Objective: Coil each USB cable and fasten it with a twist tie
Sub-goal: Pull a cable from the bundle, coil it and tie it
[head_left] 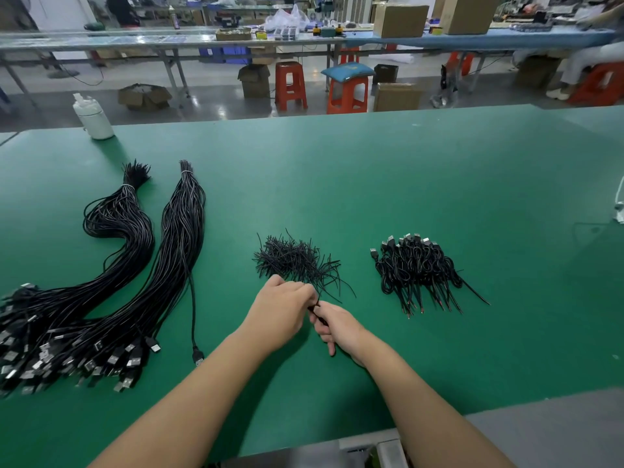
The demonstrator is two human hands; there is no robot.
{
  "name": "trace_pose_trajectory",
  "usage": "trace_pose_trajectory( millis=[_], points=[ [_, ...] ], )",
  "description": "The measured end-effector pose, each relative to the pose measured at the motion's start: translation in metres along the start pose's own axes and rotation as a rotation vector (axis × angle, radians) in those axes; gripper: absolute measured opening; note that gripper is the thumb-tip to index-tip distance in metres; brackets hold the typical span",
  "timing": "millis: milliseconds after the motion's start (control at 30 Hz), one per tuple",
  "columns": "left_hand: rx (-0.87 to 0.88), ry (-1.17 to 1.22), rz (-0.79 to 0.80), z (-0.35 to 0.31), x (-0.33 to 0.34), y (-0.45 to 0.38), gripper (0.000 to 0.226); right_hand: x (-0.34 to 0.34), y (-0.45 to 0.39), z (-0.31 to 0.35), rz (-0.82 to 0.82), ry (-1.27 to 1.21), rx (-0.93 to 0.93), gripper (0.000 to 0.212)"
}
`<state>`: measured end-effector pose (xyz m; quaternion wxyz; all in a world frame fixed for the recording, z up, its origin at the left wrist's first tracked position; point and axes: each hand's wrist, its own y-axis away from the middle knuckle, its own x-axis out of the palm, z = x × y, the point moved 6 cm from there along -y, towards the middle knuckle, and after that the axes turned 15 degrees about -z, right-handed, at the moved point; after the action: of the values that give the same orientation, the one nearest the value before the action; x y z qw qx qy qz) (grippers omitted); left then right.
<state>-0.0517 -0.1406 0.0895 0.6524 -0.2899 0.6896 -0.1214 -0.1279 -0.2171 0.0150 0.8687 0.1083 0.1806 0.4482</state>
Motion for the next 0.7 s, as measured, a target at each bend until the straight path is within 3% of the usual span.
trace_pose_trajectory(
  millis=[167, 267, 467, 700],
  points=[
    [-0.389, 0.12, 0.063, 0.014, 0.013, -0.002, 0.015, 0.0, 0.0, -0.006, -0.078, 0.048, -0.021, 0.023],
    [-0.545, 0.143, 0.162, 0.021, 0.017, -0.001, 0.017, 0.001, 0.003, -0.004, -0.183, 0.37, -0.188, 0.031],
    [-0.585, 0.113, 0.304, 0.026, 0.02, 0.006, 0.018, 0.013, 0.009, 0.001, -0.25, 0.803, -0.432, 0.034],
    [-0.616, 0.096, 0.307, 0.03, 0.016, 0.013, 0.019, 0.02, 0.013, 0.009, -0.239, 0.972, -0.546, 0.031]
  ],
)
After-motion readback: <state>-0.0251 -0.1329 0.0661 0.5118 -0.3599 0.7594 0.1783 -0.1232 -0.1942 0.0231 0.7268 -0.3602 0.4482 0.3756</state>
